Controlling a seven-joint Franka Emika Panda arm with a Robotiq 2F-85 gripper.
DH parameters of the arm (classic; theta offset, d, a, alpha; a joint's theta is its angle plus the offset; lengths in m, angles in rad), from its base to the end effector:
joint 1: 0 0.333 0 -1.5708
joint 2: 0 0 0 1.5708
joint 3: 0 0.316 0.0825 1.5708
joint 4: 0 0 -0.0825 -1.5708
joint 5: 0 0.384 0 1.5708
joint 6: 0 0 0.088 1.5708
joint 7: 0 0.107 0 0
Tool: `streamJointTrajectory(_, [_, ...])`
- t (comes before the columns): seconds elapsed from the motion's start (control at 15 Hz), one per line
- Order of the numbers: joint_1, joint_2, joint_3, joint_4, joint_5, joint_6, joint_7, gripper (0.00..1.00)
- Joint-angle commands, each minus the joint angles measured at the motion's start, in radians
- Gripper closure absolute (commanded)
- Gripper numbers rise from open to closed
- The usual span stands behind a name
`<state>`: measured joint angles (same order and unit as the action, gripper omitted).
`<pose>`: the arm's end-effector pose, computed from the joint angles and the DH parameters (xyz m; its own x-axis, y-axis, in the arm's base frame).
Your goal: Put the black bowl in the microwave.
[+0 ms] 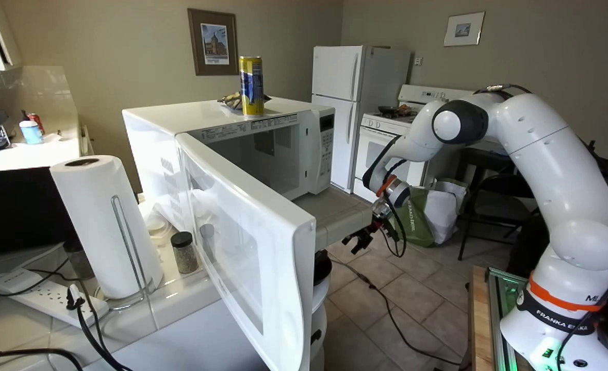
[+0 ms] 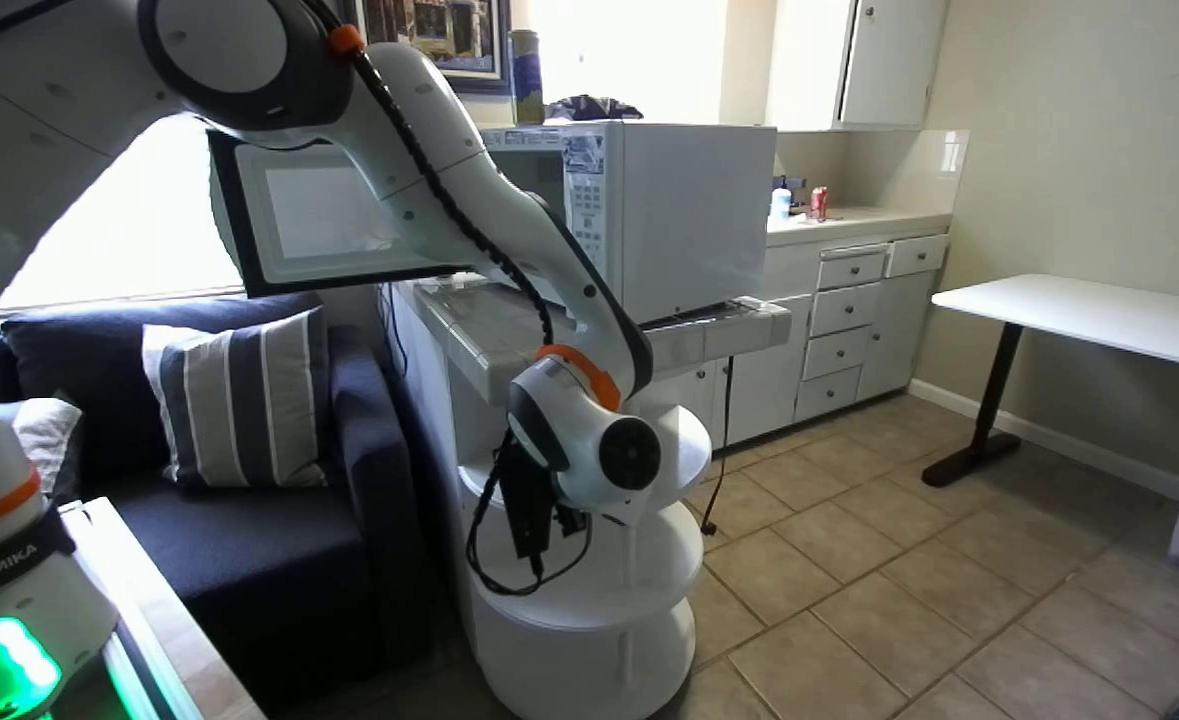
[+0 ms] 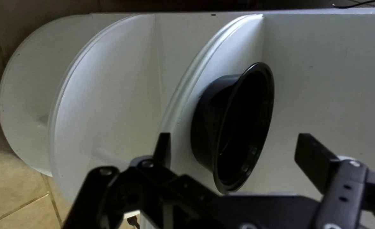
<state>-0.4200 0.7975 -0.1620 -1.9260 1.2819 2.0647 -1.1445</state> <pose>0.4873 -0.2668 0.0537 0.8967 -0.4405 0.0423 -0.2482 -0.5797 -0.7761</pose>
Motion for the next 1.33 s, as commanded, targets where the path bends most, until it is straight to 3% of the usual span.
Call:
streamJointTrajectory(0.0, [0.019, 0.048, 0.013, 0.046, 0.065, 0.013, -0.011, 0.00])
streamJointTrajectory(0.47, [0.058, 0.123, 0.016, 0.109, 0.115, 0.035, -0.016, 0.02])
streamJointTrajectory(0.8, [0.081, 0.146, 0.023, 0.133, 0.153, 0.048, -0.029, 0.39])
streamJointTrajectory(0.93, [0.090, 0.152, 0.023, 0.141, 0.159, 0.051, -0.028, 0.39])
streamJointTrajectory(1.0, [0.094, 0.156, 0.023, 0.145, 0.162, 0.058, -0.029, 0.34])
streamJointTrajectory(1.27, [0.108, 0.171, 0.023, 0.159, 0.188, 0.101, -0.031, 0.36])
